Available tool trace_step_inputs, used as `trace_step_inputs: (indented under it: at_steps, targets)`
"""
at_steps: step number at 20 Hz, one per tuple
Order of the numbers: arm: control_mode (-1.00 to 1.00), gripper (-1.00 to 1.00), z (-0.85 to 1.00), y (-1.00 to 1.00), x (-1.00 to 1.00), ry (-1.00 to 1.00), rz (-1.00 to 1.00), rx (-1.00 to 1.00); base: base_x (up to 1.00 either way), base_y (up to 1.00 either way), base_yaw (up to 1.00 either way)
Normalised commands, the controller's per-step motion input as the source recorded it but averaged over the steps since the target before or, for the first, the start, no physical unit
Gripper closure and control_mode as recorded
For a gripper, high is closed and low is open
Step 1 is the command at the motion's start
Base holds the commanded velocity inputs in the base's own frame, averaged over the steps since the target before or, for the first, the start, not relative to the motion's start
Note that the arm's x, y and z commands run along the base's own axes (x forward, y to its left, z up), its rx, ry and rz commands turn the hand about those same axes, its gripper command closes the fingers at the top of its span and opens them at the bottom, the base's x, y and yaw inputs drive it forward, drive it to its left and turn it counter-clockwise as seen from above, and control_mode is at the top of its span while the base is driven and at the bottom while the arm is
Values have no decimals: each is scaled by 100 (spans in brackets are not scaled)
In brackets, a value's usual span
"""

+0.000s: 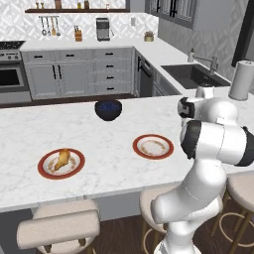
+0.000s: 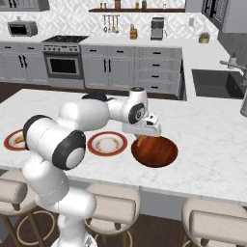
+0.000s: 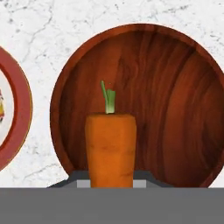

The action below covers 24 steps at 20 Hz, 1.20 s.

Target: Pick the chicken drumstick and carrot from their plates and place them in the bowl. Then put the bowl in the fridge.

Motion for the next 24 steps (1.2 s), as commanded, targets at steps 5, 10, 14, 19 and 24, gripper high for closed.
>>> trace_step_inputs:
  at_steps: [5, 10, 14, 19, 24]
  targets:
    - [-100, 100, -58, -44, -10, 5, 1, 0, 0, 0, 0]
    - [-100, 100, -33, -22, -1, -1, 6, 0, 0, 0, 0]
    - [-100, 100, -37, -16, 7, 0, 4, 2, 0, 0, 0]
    - [-100, -100, -13, -1, 14, 0, 5, 0, 0, 0, 0]
    - [-100, -100, 0, -1, 0, 0, 2, 0, 0, 0, 0]
